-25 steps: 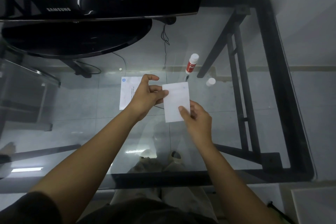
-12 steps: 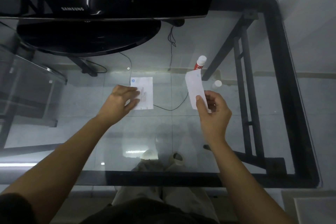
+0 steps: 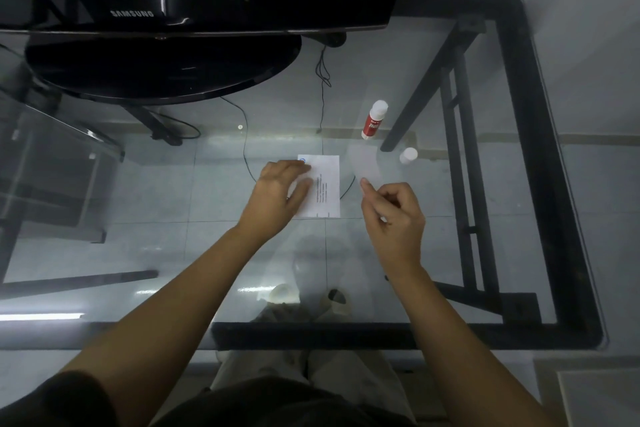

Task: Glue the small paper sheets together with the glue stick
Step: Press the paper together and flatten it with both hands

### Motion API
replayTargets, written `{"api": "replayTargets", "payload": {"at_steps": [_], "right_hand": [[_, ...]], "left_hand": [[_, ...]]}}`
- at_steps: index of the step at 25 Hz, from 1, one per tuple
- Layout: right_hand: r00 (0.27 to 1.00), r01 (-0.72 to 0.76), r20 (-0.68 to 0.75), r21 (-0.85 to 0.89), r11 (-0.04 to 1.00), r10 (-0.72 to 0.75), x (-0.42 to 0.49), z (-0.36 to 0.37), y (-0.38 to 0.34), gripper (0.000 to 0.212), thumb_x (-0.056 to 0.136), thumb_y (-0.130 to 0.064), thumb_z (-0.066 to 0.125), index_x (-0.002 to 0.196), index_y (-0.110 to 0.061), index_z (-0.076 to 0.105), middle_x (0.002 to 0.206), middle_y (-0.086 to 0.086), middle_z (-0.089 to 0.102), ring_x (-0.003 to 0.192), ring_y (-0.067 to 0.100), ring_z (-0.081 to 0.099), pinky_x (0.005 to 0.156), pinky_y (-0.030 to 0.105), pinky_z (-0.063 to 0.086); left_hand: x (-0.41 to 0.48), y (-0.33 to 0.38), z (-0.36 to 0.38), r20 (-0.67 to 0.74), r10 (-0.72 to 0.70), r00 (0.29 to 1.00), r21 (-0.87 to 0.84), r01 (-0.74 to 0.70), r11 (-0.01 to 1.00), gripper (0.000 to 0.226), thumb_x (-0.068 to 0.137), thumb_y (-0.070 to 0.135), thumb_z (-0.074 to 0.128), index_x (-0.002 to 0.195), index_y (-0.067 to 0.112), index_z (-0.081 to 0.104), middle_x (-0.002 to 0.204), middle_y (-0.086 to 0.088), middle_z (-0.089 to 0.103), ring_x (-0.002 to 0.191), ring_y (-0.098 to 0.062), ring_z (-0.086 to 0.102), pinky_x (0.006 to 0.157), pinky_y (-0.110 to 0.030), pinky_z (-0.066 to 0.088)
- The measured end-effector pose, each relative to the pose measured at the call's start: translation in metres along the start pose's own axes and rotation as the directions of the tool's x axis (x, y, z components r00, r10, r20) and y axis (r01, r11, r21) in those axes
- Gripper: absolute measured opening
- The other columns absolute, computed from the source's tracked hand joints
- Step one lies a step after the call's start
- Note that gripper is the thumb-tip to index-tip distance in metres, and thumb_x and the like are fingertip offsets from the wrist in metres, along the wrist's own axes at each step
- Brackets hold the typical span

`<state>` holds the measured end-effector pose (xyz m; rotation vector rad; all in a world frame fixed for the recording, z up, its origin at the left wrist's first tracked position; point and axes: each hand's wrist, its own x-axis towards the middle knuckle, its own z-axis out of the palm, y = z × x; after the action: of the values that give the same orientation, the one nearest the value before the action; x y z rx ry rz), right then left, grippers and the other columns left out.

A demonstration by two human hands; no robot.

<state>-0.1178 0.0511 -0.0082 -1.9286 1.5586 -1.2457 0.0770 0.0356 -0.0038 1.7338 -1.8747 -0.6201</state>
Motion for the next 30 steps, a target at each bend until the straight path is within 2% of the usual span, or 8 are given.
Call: {"api": "replayTargets", "payload": {"at_steps": [4, 7, 10, 13, 16, 21, 25, 30], "right_hand": [[0.993, 0.080, 0.095, -0.102, 0.991, -0.071, 0.001, 0.014, -0.013, 0.019, 0.086, -0.020, 0.061, 0.085, -0.002, 0.060, 0.072, 0.010, 0.055, 0.066, 0.016, 0.048, 0.060, 0.011, 0.041], [0.969, 0.222, 0.157, -0.199, 0.954, -0.193, 0.002, 0.026, -0.023, 0.019, 0.081, -0.013, 0.070, 0.092, 0.003, 0.065, 0.071, 0.012, 0.056, 0.063, 0.021, 0.050, 0.054, 0.022, 0.044], [0.934, 0.227, 0.293, -0.050, 0.973, -0.203, -0.003, 0.025, -0.034, 0.046, 0.079, -0.034, 0.068, 0.114, -0.005, 0.061, 0.087, 0.012, 0.058, 0.080, 0.020, 0.051, 0.071, 0.023, 0.045], [0.963, -0.253, 0.121, 0.108, 0.962, 0.240, 0.007, 0.023, -0.041, 0.042, 0.084, -0.044, 0.056, 0.118, -0.018, 0.054, 0.105, 0.001, 0.052, 0.094, 0.009, 0.048, 0.076, 0.008, 0.040], [0.748, -0.661, 0.208, 0.142, 0.737, 0.630, 0.029, 0.028, -0.029, 0.023, 0.088, -0.035, 0.056, 0.107, -0.022, 0.055, 0.101, -0.007, 0.055, 0.086, 0.006, 0.056, 0.059, 0.002, 0.041], [0.722, -0.681, 0.240, 0.083, 0.727, 0.649, 0.035, 0.036, -0.016, 0.015, 0.086, -0.023, 0.062, 0.098, -0.017, 0.067, 0.087, -0.012, 0.060, 0.072, -0.002, 0.056, 0.065, 0.006, 0.041], [0.710, -0.690, 0.226, 0.034, 0.723, 0.667, 0.051, 0.045, -0.009, 0.020, 0.084, -0.024, 0.065, 0.103, -0.019, 0.063, 0.075, -0.013, 0.060, 0.067, -0.002, 0.056, 0.064, 0.008, 0.040], [0.707, -0.695, 0.188, 0.005, 0.719, 0.682, 0.058, 0.053, -0.006, 0.029, 0.081, -0.022, 0.068, 0.103, -0.017, 0.050, 0.067, -0.011, 0.061, 0.064, 0.000, 0.056, 0.070, 0.018, 0.044]], "left_hand": [[0.013, 0.023, -0.018, 0.209, -0.386, 0.898, -0.544, 0.435, 0.717, 0.031, 0.087, 0.041, 0.057, 0.092, 0.013, 0.069, 0.085, -0.002, 0.073, 0.078, -0.015, 0.068, 0.066, -0.024, 0.054], [0.018, 0.032, -0.022, 0.317, -0.393, 0.863, -0.628, 0.502, 0.595, 0.020, 0.083, 0.028, 0.066, 0.065, 0.019, 0.064, 0.056, 0.011, 0.063, 0.061, -0.008, 0.063, 0.067, -0.023, 0.052], [0.020, 0.026, -0.021, 0.337, -0.404, 0.850, -0.663, 0.519, 0.539, 0.039, 0.085, 0.010, 0.063, 0.049, 0.024, 0.056, 0.040, 0.014, 0.048, 0.045, -0.002, 0.049, 0.062, -0.023, 0.048], [0.019, 0.019, -0.022, 0.362, -0.426, 0.829, -0.645, 0.553, 0.528, 0.027, 0.086, 0.010, 0.062, 0.060, 0.018, 0.060, 0.047, 0.013, 0.057, 0.053, -0.006, 0.057, 0.070, -0.029, 0.051], [0.015, 0.015, -0.018, 0.406, -0.431, 0.806, -0.624, 0.589, 0.514, 0.016, 0.085, 0.013, 0.063, 0.070, 0.011, 0.063, 0.069, 0.003, 0.069, 0.070, -0.011, 0.066, 0.074, -0.028, 0.052], [0.012, 0.008, -0.002, 0.274, -0.540, 0.796, -0.540, 0.592, 0.598, 0.012, 0.086, 0.020, 0.063, 0.085, 0.008, 0.064, 0.084, -0.012, 0.063, 0.088, -0.030, 0.065, 0.076, -0.037, 0.056], [0.023, 0.005, 0.006, 0.082, -0.593, 0.801, -0.429, 0.565, 0.705, 0.035, 0.081, 0.023, 0.069, 0.110, 0.019, 0.049, 0.076, -0.003, 0.064, 0.074, -0.016, 0.063, 0.065, -0.024, 0.050], [0.031, -0.002, 0.013, 0.026, -0.596, 0.803, -0.395, 0.556, 0.731, 0.042, 0.079, 0.020, 0.070, 0.105, 0.019, 0.037, 0.066, 0.000, 0.060, 0.064, -0.007, 0.056, 0.054, -0.015, 0.038]]}}
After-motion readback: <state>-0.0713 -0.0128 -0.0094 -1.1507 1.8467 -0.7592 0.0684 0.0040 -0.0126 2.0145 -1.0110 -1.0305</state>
